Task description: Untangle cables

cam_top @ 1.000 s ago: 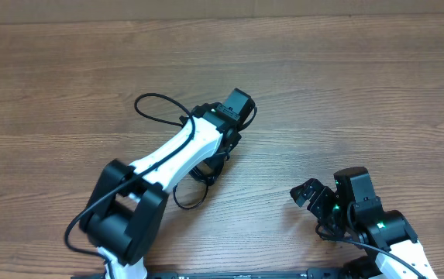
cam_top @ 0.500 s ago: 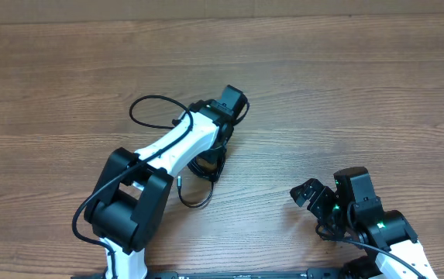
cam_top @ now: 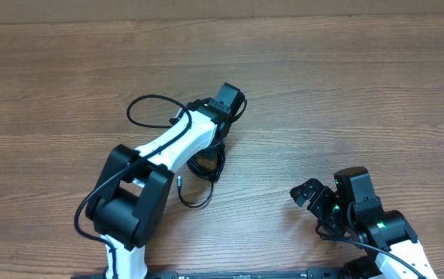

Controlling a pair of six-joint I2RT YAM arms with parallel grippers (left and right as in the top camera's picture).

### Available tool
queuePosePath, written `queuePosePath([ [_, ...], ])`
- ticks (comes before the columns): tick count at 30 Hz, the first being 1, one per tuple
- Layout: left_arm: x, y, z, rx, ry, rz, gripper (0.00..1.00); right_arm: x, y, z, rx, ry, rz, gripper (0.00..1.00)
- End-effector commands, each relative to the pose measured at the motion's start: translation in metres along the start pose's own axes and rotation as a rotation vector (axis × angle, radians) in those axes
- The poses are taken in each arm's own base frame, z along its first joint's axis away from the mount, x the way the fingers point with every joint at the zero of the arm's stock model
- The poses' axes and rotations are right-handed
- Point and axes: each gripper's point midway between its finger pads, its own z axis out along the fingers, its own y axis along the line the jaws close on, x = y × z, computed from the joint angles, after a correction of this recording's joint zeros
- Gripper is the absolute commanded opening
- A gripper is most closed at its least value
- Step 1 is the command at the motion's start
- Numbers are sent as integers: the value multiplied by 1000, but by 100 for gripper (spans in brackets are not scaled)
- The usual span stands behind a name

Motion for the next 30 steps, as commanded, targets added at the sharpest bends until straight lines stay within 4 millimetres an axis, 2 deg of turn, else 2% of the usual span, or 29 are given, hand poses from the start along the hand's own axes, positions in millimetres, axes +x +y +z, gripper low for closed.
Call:
queuePosePath([
  [1, 4, 6, 16, -43, -5, -58, 40, -4, 3, -3, -12, -19, 0, 100],
  [6, 7, 13, 30, -79, -4, -73, 38, -4, 3, -3, -12, -19, 0, 100],
  [7, 9, 14, 32, -86, 5, -71, 29, -4, 3, -3, -12, -19, 0, 100],
  [8, 12, 15, 33, -91, 16, -71, 12, -4, 3, -3, -12, -19, 0, 100],
  [9, 13, 16, 34, -94, 21, -67, 4, -4, 3, -3, -12, -19, 0, 100],
  [13, 12, 6, 22, -59, 66, -52, 4, -4, 3, -3, -12, -19, 0, 100],
  [15, 5, -9, 6, -1, 76, 25, 4, -4, 3, -3, -12, -19, 0, 100],
  [17, -2, -29, -20, 78, 84, 139, 4, -4, 3, -3, -12, -19, 0, 100],
  [21, -13, -59, -84, 243, 72, 369, 4, -6, 7, -3, -26, -27, 20, 100],
  [22, -17, -62, -106, 283, 62, 403, 4, -10, 13, -3, -50, -42, 26, 100],
  [26, -15, -61, -155, 385, 96, 481, 4, -14, 18, -4, -72, -57, 19, 100],
  [30, -4, -49, -189, 458, 161, 581, 4, -14, 18, -4, -72, -56, 20, 100],
])
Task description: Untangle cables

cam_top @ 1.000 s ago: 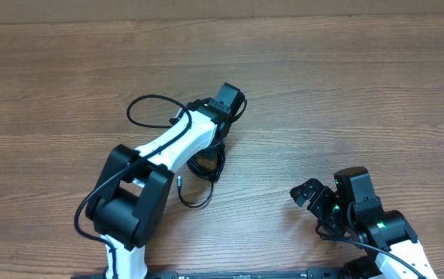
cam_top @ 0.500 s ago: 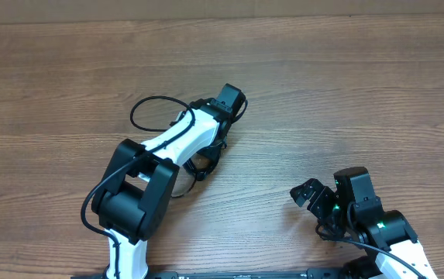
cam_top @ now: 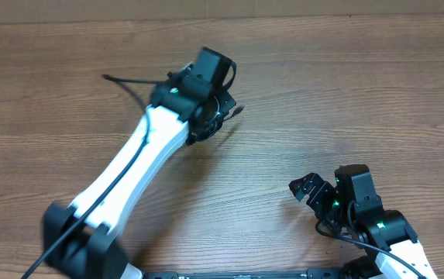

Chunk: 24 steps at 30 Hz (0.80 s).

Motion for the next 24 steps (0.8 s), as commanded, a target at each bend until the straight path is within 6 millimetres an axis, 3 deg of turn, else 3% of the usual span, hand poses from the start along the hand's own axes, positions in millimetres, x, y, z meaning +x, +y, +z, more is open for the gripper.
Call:
queuePosePath([
  [1, 16, -10, -29, 83, 78, 144, 4, -4, 4, -3, -14, -19, 7, 100],
  [6, 31, 18, -42, -12, 140, 67, 4, -6, 7, -3, -27, -27, 3, 100],
  [9, 43, 47, -44, -155, 172, -180, 4, -7, 12, -3, -47, -26, -1, 100],
  [13, 67, 88, -50, -385, 166, -658, 7, 16, 43, -8, -216, 113, -105, 100],
  [15, 78, 94, -51, -442, 166, -816, 12, 35, 70, -20, -375, 212, -239, 100],
  [17, 87, 94, -50, -464, 177, -895, 10, 58, 98, -41, -577, 320, -387, 95],
  [21, 91, 90, -46, -458, 143, -925, 6, 80, 129, -76, -824, 412, -555, 79],
  [24, 79, 87, -40, -413, 42, -879, 4, 91, 140, -80, -863, 403, -637, 74],
])
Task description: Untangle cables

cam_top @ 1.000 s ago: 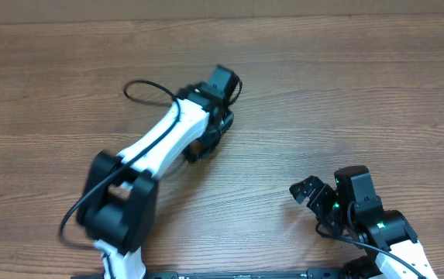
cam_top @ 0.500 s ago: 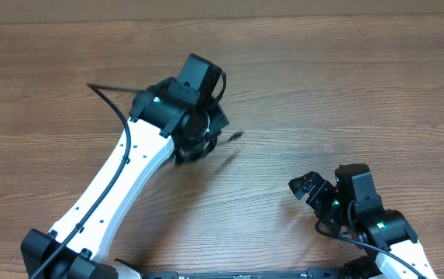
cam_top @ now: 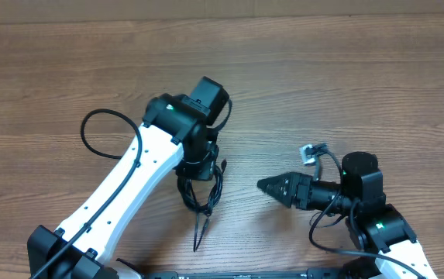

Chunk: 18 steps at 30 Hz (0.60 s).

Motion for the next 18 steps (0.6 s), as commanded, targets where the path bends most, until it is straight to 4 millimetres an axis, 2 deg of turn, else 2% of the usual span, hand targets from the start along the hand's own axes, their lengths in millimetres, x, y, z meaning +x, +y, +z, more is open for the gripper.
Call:
queuePosePath([
  [1, -8, -9, 1, 66, -94, -77, 4, 23, 28, 8, -103, 110, -115, 74],
  [6, -7, -14, 1, 98, -114, -63, 4, 27, 34, 26, 54, 71, -258, 71],
  [11, -9, -12, 1, 93, -124, -72, 4, 11, 30, 20, 391, -86, -396, 59],
  [14, -10, -12, 1, 91, -124, -72, 4, 7, 40, 24, 454, -167, -478, 58],
  [18, -6, -8, 1, 70, -103, -72, 4, 14, 37, 45, 505, -201, -473, 56],
])
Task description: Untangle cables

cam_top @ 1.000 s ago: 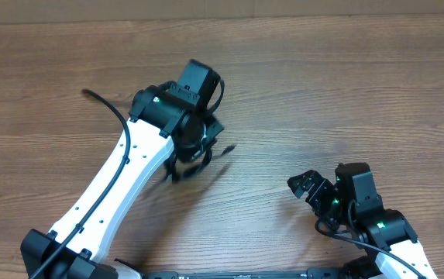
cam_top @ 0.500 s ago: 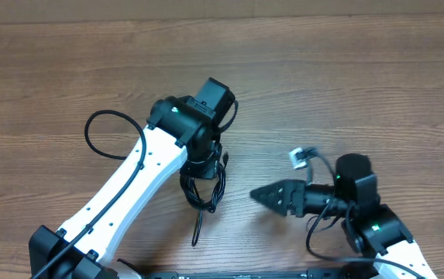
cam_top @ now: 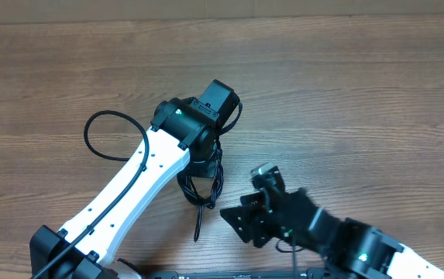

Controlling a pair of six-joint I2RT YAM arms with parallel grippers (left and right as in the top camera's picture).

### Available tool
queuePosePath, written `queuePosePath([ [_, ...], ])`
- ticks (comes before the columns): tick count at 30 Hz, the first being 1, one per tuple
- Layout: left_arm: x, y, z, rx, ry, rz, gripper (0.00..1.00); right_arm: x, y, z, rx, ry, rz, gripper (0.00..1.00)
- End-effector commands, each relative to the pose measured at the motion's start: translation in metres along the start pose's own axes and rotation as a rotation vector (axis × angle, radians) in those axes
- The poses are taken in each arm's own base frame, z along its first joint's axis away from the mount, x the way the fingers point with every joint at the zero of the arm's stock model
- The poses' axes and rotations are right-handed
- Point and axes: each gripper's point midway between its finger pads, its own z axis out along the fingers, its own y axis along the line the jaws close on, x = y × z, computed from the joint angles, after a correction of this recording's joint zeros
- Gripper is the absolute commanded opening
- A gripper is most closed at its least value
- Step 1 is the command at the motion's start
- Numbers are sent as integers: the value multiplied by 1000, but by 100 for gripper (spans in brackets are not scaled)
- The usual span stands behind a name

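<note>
A bundle of black cables [cam_top: 203, 189] hangs in loops under my left gripper [cam_top: 206, 166], with a loose tail trailing down to the table near the front. The left gripper points down from its white arm and is shut on the top of the bundle; its fingers are mostly hidden under the wrist. My right gripper [cam_top: 235, 222] sits low, just right of the cable tail. It is a little blurred, its jaws spread, with nothing between them.
The wooden table [cam_top: 361, 93] stretches on all sides. The left arm's own black supply cable [cam_top: 98, 132] loops out to the left of that arm. A small white connector [cam_top: 262, 170] sits on the right wrist.
The right gripper has moved left and nearer the front, from mid-right to just beside the cable tail, and its jaws now stand apart. The left gripper still holds the bundle in about the same place.
The left gripper was down on the cable tangle at the table's middle, with the right gripper open at the front right. Then the left arm held the bundle further back. Then the bundle hung at the middle with the right gripper pointing towards it, now close by.
</note>
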Motion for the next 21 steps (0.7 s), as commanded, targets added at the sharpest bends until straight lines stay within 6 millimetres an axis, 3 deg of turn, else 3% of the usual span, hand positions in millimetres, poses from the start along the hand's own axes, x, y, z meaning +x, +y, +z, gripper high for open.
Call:
queuePosePath([
  [1, 1, 4, 1, -15, 0, -10, 5, -14, -19, 16, 186, -114, -6, 57],
  [5, 3, 8, 1, -30, 8, -8, 4, -8, -21, 44, 247, -96, -1, 50],
  [7, 1, 11, 1, -42, 1, -8, 4, -10, -19, 52, 261, -90, 19, 41],
  [13, -2, 17, 1, -67, -12, -8, 4, -23, -7, 60, 248, -111, 74, 29],
  [21, -1, 17, 1, -68, -8, -8, 4, -15, -13, 70, 272, -84, 74, 18],
])
